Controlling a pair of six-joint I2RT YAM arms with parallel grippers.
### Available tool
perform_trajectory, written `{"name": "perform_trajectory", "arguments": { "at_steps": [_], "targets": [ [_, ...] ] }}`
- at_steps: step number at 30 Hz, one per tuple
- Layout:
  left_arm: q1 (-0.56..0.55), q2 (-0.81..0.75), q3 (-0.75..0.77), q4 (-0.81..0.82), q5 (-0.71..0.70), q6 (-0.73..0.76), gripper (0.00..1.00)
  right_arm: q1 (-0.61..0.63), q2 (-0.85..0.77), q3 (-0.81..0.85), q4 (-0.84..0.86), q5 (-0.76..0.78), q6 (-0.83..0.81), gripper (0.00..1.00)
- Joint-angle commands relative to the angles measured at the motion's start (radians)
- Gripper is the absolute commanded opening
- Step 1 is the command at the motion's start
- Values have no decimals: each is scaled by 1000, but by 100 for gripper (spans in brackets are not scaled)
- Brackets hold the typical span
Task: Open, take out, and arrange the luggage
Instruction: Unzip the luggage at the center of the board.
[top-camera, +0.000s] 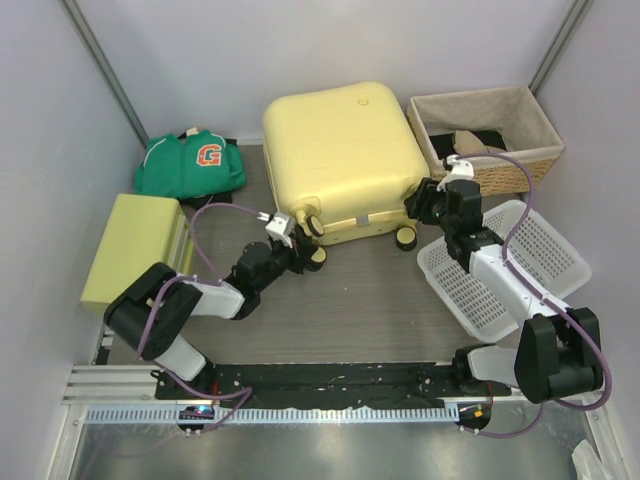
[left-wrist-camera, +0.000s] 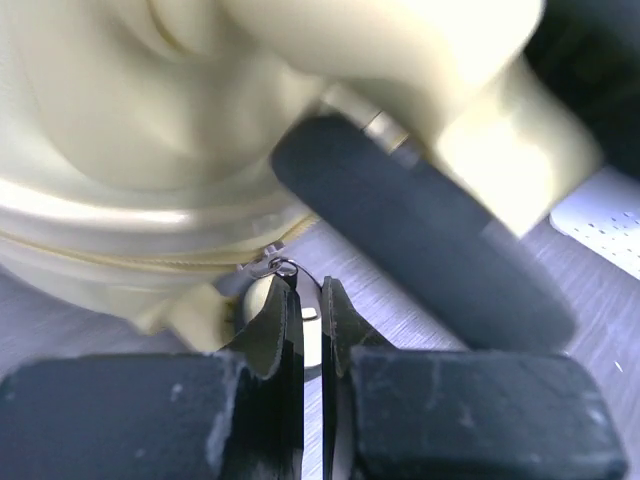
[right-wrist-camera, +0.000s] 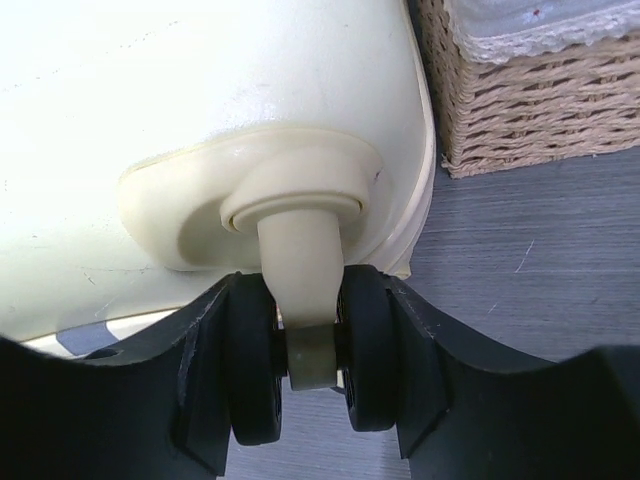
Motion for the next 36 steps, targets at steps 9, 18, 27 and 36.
{"name": "perform_trajectory", "arguments": {
  "at_steps": [9, 18, 27, 36],
  "targets": [
    [-202, 154, 18, 304, -75, -74, 0, 182, -21, -145, 86, 82, 273, 1],
    [-213, 98, -1, 255, -124, -67, 0, 188, -64, -157, 90, 117, 302, 1],
    [-295, 176, 93, 258, -155, -67, 0, 277, -17, -151, 135, 145, 342, 1],
    [-315, 252, 156, 248, -153, -80, 0, 323, -20, -172, 161, 169, 371, 1]
  ]
}}
